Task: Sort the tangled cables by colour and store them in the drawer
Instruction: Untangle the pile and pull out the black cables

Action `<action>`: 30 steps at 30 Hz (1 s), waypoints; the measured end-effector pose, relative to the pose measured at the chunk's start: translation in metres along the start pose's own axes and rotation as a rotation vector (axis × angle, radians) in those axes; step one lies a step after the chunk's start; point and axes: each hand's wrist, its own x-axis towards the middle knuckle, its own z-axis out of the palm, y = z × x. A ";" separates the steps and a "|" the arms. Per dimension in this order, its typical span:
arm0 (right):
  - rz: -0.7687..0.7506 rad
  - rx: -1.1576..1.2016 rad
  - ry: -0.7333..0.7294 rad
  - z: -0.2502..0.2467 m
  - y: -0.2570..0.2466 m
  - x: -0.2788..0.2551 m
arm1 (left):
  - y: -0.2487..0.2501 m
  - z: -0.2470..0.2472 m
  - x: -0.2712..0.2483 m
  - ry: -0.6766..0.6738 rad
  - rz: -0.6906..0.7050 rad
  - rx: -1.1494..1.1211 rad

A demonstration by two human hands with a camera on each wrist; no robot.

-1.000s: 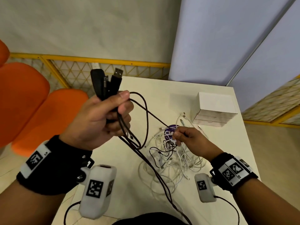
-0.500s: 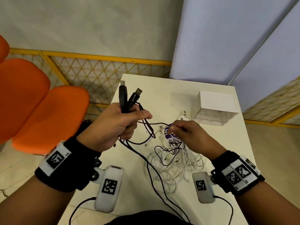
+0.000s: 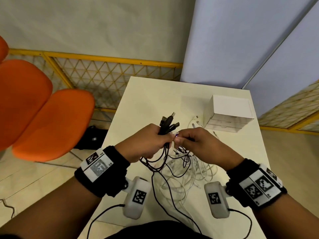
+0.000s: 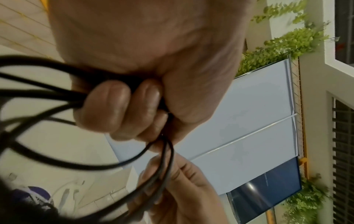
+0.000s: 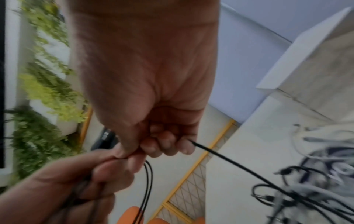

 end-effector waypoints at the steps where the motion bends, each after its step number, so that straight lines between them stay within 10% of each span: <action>1: -0.006 0.040 -0.003 0.003 0.005 0.000 | 0.000 0.000 0.000 -0.010 0.002 0.000; 30: 0.261 -0.190 0.148 0.047 0.149 -0.007 | 0.008 -0.078 -0.051 0.057 0.249 -0.512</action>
